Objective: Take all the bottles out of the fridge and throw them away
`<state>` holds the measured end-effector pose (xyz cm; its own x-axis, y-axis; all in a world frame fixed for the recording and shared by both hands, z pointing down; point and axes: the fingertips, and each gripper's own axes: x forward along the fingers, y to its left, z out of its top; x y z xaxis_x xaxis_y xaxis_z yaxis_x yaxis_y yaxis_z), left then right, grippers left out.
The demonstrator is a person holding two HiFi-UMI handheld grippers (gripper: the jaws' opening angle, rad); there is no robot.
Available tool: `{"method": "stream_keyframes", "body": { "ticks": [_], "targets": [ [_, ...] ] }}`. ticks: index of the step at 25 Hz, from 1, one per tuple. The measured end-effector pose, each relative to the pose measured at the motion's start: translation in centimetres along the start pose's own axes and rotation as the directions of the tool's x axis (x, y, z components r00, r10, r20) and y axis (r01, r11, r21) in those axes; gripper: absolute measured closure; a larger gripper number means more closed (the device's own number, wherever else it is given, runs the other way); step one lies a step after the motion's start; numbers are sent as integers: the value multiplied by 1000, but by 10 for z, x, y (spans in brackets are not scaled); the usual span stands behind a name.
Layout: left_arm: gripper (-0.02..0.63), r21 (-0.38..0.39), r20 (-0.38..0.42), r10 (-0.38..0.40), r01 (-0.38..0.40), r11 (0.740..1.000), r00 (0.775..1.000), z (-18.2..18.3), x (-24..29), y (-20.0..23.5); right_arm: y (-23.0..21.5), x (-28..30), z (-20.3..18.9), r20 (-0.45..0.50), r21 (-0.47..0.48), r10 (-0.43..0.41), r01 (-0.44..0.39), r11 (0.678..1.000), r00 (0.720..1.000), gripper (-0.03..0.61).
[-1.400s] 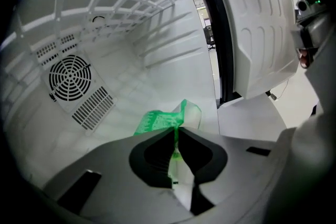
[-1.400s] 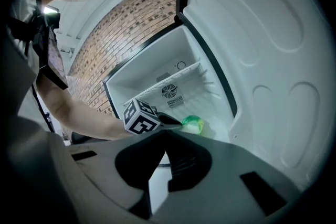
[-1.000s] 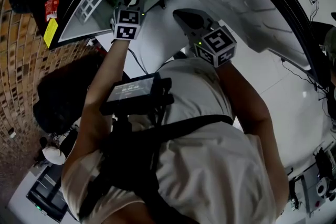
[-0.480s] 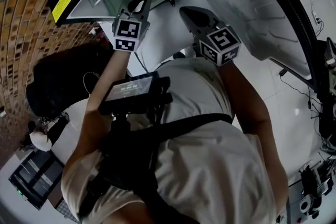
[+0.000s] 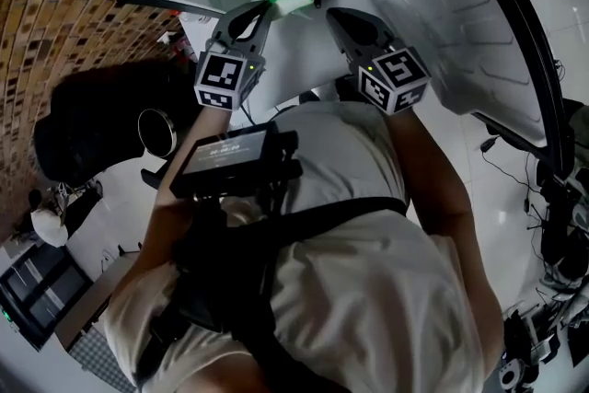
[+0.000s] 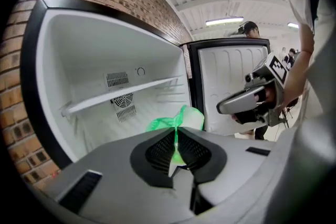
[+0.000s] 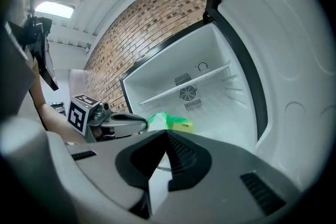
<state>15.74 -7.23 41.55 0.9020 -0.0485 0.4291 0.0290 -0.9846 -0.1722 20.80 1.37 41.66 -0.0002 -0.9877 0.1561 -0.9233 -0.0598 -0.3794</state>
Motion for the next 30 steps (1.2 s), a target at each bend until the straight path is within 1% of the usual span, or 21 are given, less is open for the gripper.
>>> {"method": "stream_keyframes", "body": {
  "ticks": [2,8,11,15,23,30],
  "targets": [
    [591,-28,23,7,-6,1000,1000,-2,-10,0,3,1,1,-5,-7,4,-4,1000,1000,572],
    [591,-76,79,14,-8,997,997,-6,-41,-1,14,4,6,-21,-36,20,-21,999,1000,572],
    [594,-112,112,29,-16,994,993,-10,-58,0,24,9,8,-27,-58,43,-44,997,999,572],
    [595,-131,140,30,-11,991,990,-19,-78,0,41,18,8,-28,-69,71,-72,995,997,572],
    [600,-188,138,54,-28,982,989,-18,-100,2,59,29,-1,-57,-68,107,-111,992,993,572],
    [600,-200,131,82,-55,978,988,-22,-112,3,69,34,-4,-62,-63,144,-148,987,988,572]
  ]
}}
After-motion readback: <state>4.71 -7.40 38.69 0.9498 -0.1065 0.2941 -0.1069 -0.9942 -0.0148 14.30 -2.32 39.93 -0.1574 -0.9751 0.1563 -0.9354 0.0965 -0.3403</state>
